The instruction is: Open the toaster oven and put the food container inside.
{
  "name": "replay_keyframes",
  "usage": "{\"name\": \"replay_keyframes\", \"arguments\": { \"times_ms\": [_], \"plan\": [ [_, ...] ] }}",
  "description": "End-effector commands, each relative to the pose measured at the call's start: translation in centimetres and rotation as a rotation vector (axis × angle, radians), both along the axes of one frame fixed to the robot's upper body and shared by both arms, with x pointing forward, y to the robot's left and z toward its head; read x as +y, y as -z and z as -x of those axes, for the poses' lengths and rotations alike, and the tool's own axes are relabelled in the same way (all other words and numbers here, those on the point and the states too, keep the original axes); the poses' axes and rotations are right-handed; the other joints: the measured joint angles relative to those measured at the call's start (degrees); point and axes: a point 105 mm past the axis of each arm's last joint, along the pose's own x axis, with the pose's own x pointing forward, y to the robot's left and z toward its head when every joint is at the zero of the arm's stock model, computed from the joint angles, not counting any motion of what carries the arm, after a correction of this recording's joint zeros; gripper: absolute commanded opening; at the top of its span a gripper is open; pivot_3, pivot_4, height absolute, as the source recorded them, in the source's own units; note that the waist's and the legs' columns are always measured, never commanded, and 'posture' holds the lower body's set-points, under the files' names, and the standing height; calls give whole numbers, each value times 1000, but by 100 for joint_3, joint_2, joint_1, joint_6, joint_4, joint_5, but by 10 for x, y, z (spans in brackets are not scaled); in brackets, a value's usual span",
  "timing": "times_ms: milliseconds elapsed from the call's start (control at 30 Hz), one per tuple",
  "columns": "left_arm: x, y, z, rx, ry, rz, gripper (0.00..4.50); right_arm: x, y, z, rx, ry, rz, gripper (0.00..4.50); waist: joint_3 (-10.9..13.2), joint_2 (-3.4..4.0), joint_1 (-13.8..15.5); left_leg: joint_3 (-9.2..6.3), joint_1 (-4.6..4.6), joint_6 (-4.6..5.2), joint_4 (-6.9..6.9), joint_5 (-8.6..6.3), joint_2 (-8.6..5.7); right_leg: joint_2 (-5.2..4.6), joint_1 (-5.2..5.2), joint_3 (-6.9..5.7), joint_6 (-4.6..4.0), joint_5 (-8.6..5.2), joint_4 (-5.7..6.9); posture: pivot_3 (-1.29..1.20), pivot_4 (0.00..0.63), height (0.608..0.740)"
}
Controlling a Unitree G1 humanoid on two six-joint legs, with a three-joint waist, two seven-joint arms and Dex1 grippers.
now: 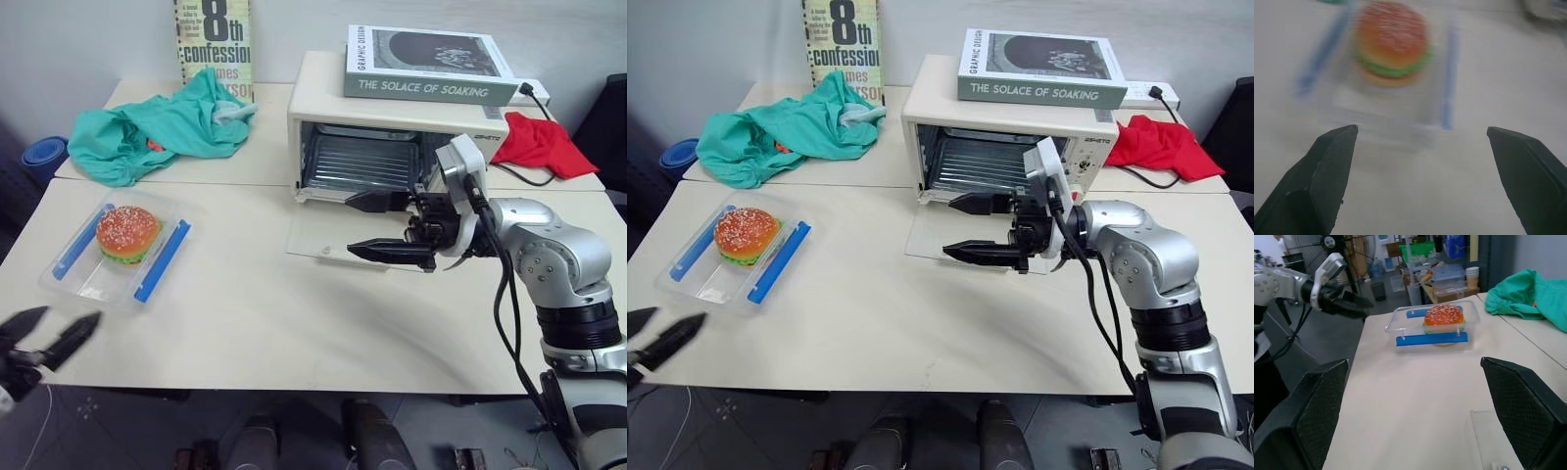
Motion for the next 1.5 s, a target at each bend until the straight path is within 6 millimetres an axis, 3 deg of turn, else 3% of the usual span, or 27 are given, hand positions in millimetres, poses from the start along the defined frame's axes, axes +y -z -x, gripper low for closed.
{"name": "replay_keyframes", "arguments": {
  "times_ms": [33, 167, 400, 667, 767, 1000, 1067, 1333, 1500],
  "plan": [
    [16, 3, -5, 6, -197, 123, 4490, 4, -8, 3, -40, -34, -16, 4500, -1, -1, -3, -5, 1, -1, 0, 1, -5, -4, 4, -4, 1, 1, 2, 0, 150, 740],
    [22, 13, -18, -16, -299, 260, 4490, 4, -8, 2, -33, -27, -25, 4500, -5, -7, -53, -3, -2, -14, -2, -4, -7, -9, -4, -5, 4, 2, 4, 0, 150, 740],
    [20, 48, -30, 112, -380, 345, 4490, 2, -6, 6, -23, 9, -43, 4500, -8, -12, -63, 4, -7, -30, -9, -11, 11, -1, -19, -6, -6, -3, 4, 0, 150, 740],
    [15, 48, -77, 176, -367, 416, 4490, 1, -4, 13, -10, 56, -79, 4500, -11, -16, -19, -6, -1, -35, -3, -8, 0, -5, -9, -14, -5, -1, 13, 0, 150, 740],
    [11, 49, -87, 198, -362, 431, 3964, 1, -3, 16, -7, 73, -87, 4500, -11, -17, -30, -5, -7, -39, -6, -11, 1, -8, -12, -14, -5, -1, 6, 0, 150, 740],
    [14, 50, -93, 225, -401, 465, 1777, -1, -3, 18, -6, 105, -100, 4500, -11, -17, -24, -3, -10, -44, -8, -12, 4, -5, -19, -14, -5, -1, 7, 0, 150, 740],
    [16, 47, -96, 238, -394, 455, 1391, -3, -3, 18, -8, 117, -95, 4500, -11, -17, -25, -3, -6, -46, -8, -11, 3, -6, -17, -13, -5, -2, 9, 0, 150, 740],
    [2, 16, -123, 292, -192, 340, 1261, -25, -6, 23, 25, 184, -88, 4500, -11, -19, -3, -8, -11, -51, -8, -7, 0, -7, -18, -17, -5, -2, 9, 0, 150, 740],
    [-35, -4, -142, 354, 78, 257, 1261, -42, 0, 22, -7, 310, -47, 4500, -12, -20, -12, -7, -16, -50, -15, -8, -1, -9, -18, -18, -5, -2, -3, 0, 150, 740]
  ]
}}
